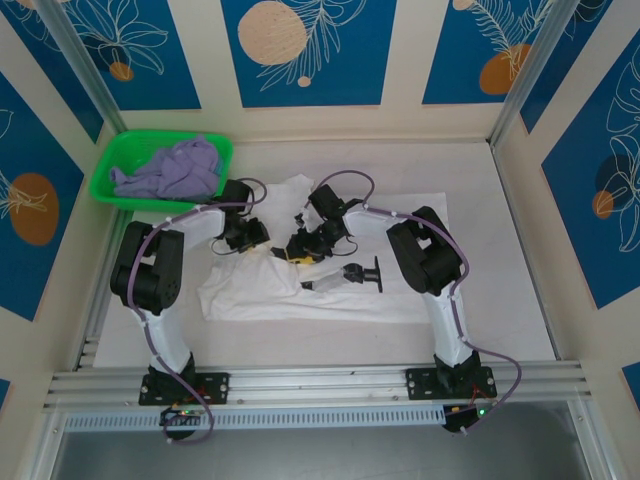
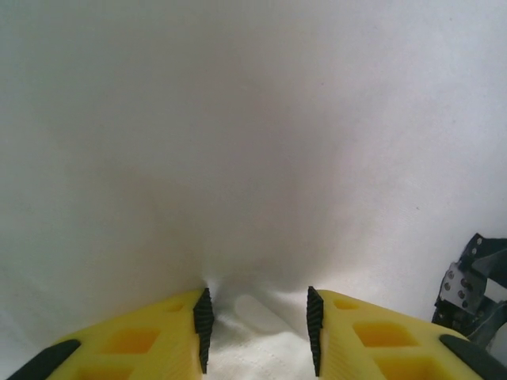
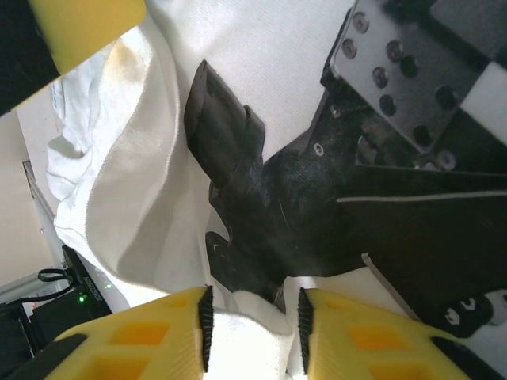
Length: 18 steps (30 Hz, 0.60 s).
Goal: Fold and stack the t-shirts
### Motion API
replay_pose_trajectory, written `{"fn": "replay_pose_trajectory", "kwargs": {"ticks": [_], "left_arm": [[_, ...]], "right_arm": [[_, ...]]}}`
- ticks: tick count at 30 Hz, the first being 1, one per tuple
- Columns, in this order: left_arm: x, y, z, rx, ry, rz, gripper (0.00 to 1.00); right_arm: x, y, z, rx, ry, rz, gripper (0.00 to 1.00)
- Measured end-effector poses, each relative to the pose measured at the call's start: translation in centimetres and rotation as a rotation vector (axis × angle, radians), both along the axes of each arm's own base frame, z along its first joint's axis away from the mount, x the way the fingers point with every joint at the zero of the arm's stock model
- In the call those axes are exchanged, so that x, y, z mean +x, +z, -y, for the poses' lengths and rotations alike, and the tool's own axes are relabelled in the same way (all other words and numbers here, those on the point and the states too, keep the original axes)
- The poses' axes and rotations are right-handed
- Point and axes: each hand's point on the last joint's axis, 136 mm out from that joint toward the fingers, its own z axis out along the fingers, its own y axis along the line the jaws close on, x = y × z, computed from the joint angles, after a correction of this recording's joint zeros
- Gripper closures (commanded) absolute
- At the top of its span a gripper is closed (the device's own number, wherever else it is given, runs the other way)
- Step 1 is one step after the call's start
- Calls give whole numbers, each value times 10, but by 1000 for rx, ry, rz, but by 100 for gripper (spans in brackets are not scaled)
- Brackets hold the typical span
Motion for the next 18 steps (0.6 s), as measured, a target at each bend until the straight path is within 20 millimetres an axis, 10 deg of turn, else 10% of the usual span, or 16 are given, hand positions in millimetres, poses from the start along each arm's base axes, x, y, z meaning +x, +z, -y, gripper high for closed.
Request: {"fn": "replay_pose_trajectory", "kwargs": {"ticks": [18], "left_arm": [[1,15,-6,31,-5,44,96]], "right_arm": [[-2,5,-2,36,6,-27,97]]}}
